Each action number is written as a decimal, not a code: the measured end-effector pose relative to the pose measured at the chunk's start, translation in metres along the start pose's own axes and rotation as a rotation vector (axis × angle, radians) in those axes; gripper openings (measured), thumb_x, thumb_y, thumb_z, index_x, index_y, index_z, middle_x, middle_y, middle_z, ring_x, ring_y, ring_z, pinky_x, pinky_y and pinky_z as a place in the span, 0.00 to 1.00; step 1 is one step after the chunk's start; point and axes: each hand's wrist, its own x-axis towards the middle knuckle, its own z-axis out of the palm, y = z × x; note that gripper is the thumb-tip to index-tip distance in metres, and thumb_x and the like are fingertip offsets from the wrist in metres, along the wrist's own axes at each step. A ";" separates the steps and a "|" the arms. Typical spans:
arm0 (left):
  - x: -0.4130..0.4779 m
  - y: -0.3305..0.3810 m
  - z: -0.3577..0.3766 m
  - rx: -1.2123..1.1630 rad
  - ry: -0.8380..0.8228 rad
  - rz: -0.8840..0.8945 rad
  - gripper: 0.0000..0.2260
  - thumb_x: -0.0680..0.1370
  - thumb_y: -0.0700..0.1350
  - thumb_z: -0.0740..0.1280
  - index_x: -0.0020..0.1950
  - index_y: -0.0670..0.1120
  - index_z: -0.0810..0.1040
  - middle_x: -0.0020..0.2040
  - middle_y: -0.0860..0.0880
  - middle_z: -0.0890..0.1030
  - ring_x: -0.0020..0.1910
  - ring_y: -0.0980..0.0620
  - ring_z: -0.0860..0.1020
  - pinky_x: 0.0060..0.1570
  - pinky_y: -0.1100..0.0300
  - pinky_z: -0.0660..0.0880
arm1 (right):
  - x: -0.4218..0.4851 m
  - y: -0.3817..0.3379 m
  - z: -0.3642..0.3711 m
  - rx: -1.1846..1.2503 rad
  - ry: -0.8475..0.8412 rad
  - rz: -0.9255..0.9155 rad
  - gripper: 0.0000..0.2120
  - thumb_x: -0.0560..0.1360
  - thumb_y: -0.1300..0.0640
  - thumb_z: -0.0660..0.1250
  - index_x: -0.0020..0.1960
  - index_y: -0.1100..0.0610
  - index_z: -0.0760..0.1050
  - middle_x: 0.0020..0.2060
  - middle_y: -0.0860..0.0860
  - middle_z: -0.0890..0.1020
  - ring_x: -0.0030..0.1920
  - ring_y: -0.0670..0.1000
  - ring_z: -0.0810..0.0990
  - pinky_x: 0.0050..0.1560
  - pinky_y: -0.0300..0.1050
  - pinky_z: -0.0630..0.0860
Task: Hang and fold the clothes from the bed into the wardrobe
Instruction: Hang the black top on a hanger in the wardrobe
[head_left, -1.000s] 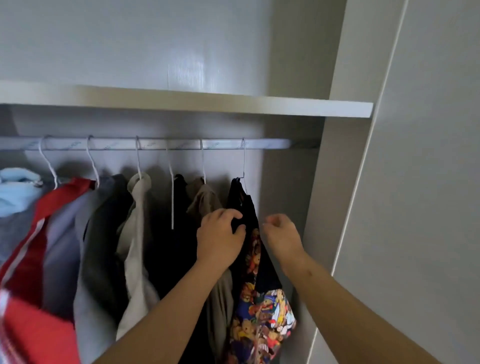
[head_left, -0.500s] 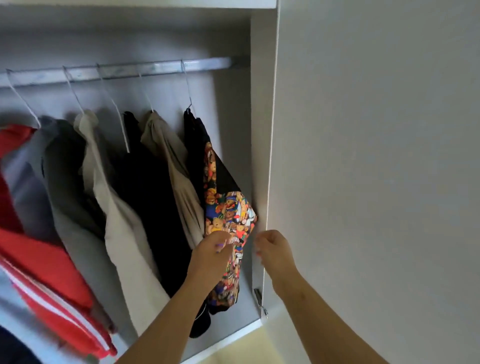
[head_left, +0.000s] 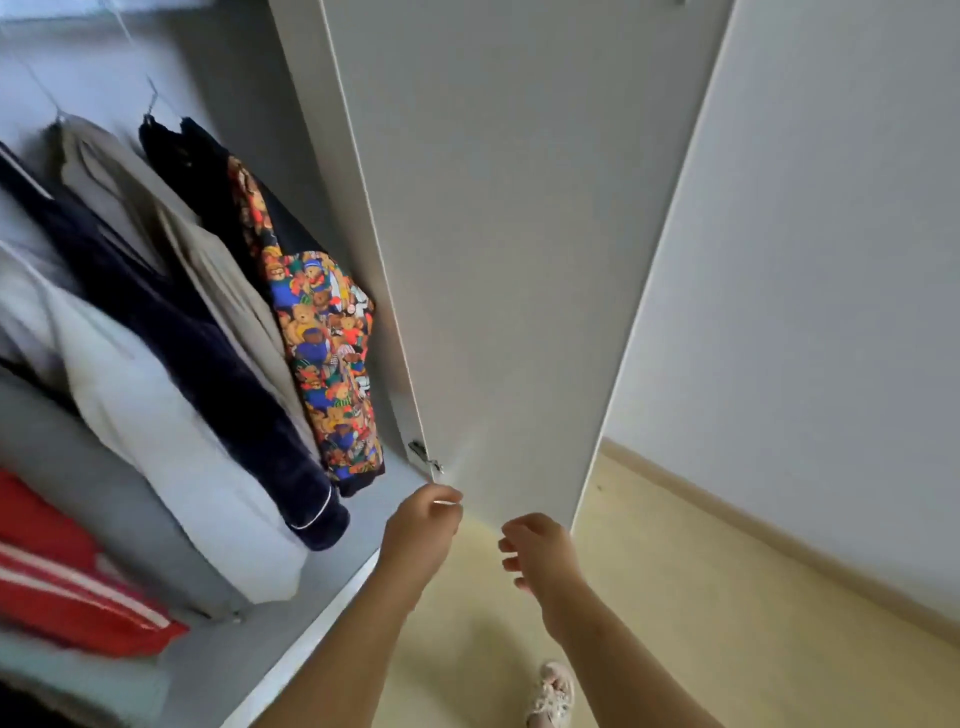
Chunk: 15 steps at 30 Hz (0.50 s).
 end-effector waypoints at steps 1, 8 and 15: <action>-0.013 -0.001 0.015 0.035 -0.049 0.013 0.09 0.75 0.43 0.61 0.43 0.57 0.76 0.44 0.55 0.79 0.48 0.52 0.79 0.46 0.58 0.73 | -0.014 0.014 -0.011 0.028 0.045 0.024 0.06 0.76 0.64 0.58 0.42 0.58 0.71 0.34 0.51 0.74 0.30 0.49 0.70 0.29 0.37 0.64; -0.106 -0.013 0.110 0.163 -0.339 0.053 0.06 0.77 0.45 0.61 0.43 0.56 0.75 0.43 0.53 0.80 0.48 0.51 0.79 0.43 0.59 0.73 | -0.107 0.107 -0.107 0.207 0.294 0.119 0.07 0.77 0.64 0.57 0.41 0.58 0.70 0.35 0.52 0.74 0.31 0.49 0.71 0.31 0.38 0.63; -0.222 0.002 0.257 0.318 -0.665 0.207 0.06 0.77 0.46 0.62 0.42 0.55 0.75 0.39 0.53 0.79 0.41 0.52 0.77 0.36 0.62 0.68 | -0.214 0.198 -0.233 0.377 0.584 0.145 0.07 0.76 0.61 0.58 0.42 0.56 0.73 0.36 0.50 0.77 0.33 0.48 0.73 0.33 0.38 0.66</action>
